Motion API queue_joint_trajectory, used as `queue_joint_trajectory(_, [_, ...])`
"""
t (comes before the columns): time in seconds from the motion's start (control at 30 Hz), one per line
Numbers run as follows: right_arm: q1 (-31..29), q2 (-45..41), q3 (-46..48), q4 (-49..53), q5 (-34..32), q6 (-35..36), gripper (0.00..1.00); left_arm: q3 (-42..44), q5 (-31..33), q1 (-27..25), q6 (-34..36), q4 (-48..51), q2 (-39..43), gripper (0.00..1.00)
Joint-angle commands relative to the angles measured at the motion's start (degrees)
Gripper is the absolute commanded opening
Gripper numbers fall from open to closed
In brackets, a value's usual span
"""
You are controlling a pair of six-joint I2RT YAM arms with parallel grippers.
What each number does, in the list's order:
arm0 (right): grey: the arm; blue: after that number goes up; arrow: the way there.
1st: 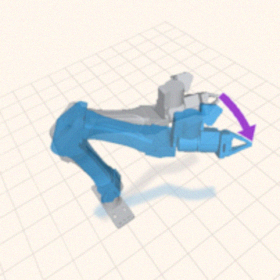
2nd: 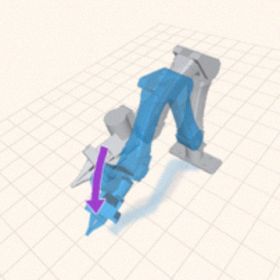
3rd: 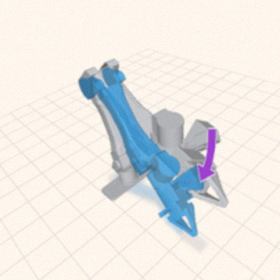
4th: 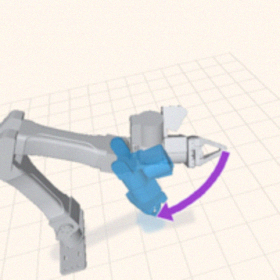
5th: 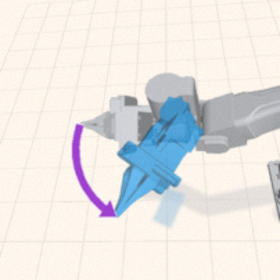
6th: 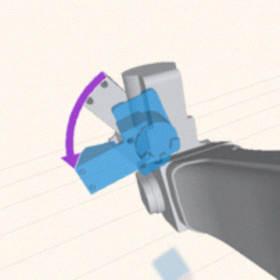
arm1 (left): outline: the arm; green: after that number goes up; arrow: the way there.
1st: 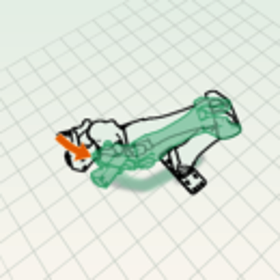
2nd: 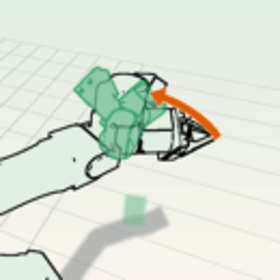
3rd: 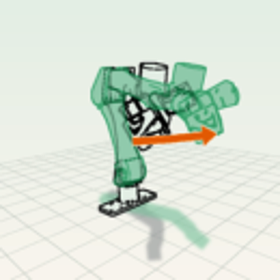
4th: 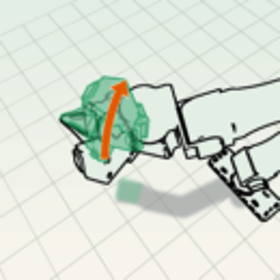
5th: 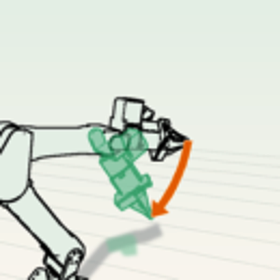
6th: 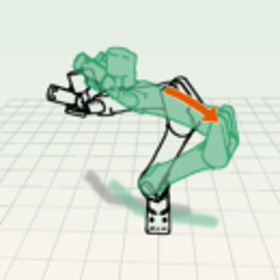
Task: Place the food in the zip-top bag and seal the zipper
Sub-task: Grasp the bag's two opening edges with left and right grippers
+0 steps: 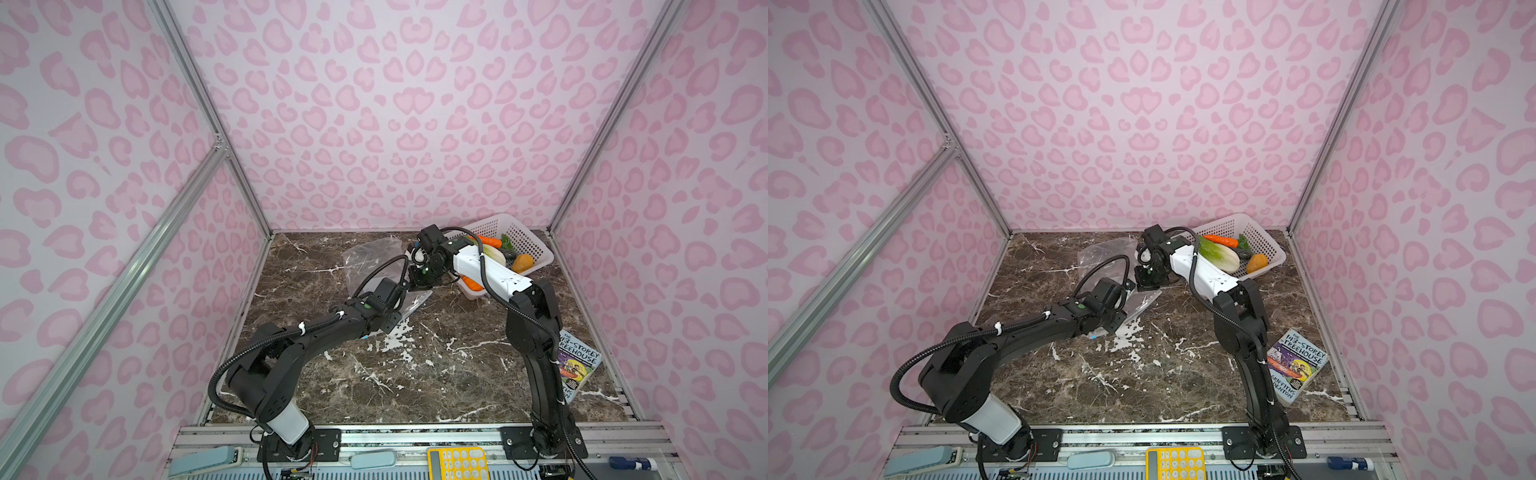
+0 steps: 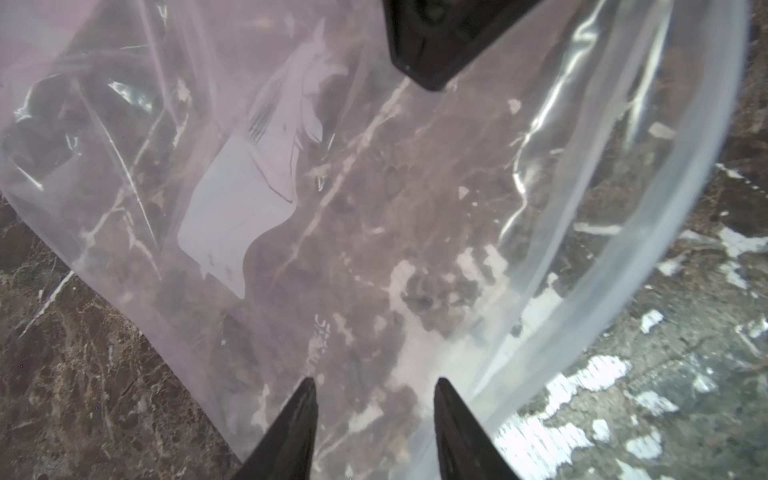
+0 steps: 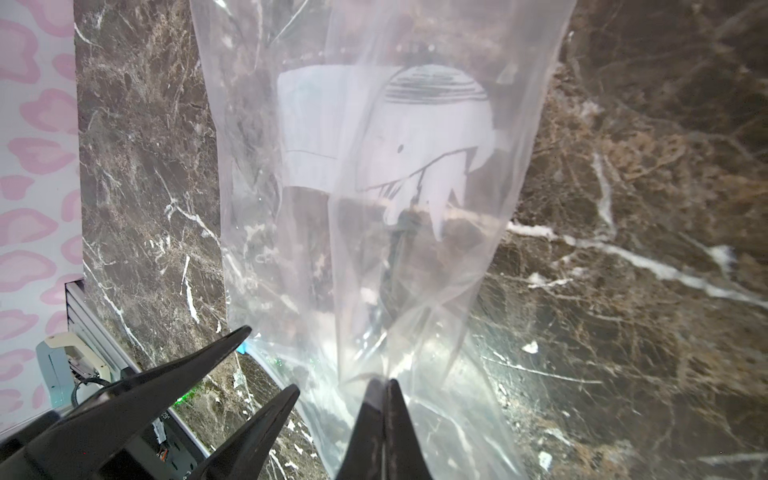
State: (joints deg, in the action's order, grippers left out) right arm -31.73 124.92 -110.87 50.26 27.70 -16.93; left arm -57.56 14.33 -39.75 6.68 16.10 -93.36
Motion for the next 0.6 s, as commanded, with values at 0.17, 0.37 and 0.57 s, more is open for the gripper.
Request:
queue_joint_trajectory(0.17, [0.17,0.76,-1.04,0.72,0.28,-0.55,0.00,-0.79,-9.05,-0.06,-4.28,-0.50,1.10,0.76])
queue_joint_trajectory(0.37, [0.26,1.28,-1.76,0.01,1.59,-1.65,0.00,-0.01,-8.79,-1.10,-5.62,-1.87,0.04,0.78])
queue_joint_trajectory(0.57, [0.26,0.95,-2.33,0.98,2.89,-1.44,0.00,0.08,3.39,-1.21,-4.60,-6.73,-2.96,0.74])
